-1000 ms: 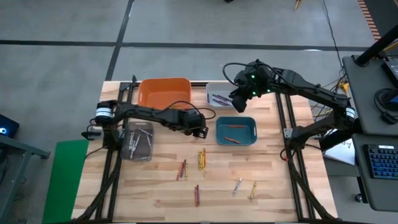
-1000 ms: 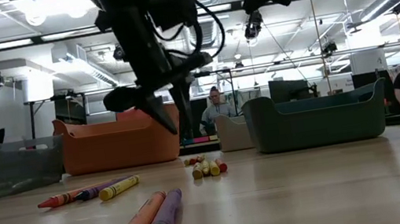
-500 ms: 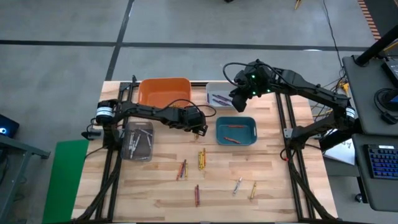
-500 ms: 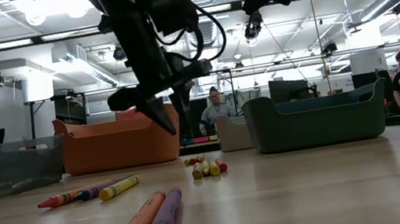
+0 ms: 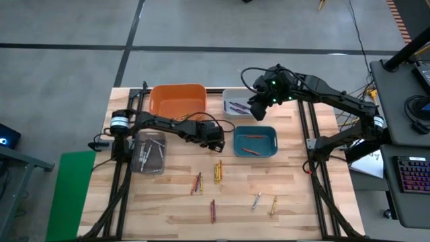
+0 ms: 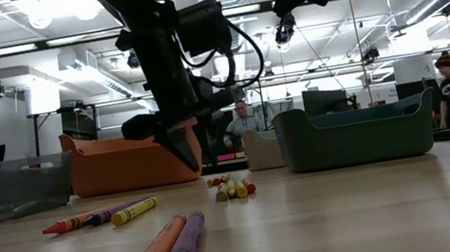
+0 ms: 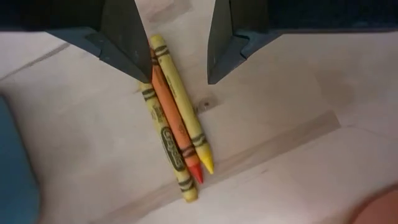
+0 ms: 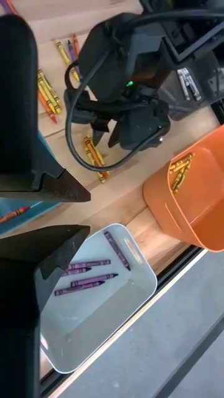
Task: Sort crayons
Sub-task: Put the yellow crayon into the orange bin
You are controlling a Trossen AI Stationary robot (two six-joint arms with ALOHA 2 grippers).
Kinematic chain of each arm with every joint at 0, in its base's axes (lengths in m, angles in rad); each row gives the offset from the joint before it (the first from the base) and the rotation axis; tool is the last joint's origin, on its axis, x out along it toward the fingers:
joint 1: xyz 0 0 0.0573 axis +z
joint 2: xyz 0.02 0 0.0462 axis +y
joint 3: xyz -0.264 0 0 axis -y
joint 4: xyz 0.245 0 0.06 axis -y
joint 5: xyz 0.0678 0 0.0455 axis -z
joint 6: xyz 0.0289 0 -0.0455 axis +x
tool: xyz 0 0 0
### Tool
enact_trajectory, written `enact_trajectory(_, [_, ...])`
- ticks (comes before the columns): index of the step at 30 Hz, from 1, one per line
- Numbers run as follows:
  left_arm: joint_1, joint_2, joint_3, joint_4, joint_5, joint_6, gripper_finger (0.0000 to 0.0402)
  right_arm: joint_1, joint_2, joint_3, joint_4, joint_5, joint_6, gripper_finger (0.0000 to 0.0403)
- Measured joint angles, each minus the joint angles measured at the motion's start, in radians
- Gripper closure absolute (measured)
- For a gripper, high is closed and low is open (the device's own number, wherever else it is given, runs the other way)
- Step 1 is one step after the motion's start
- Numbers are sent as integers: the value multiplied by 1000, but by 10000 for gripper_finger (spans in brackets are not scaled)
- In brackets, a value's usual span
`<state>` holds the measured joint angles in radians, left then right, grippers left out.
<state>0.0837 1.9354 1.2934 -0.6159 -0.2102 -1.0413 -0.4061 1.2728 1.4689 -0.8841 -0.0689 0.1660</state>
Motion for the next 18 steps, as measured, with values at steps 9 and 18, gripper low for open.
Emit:
enact_trajectory(9, [1,1,0,7,-22,-12,265,0,0,0,0,0,10,344])
enact_trajectory(18, [-1,45,0,20,-16,-16,265,0,0,0,0,0,20,344])
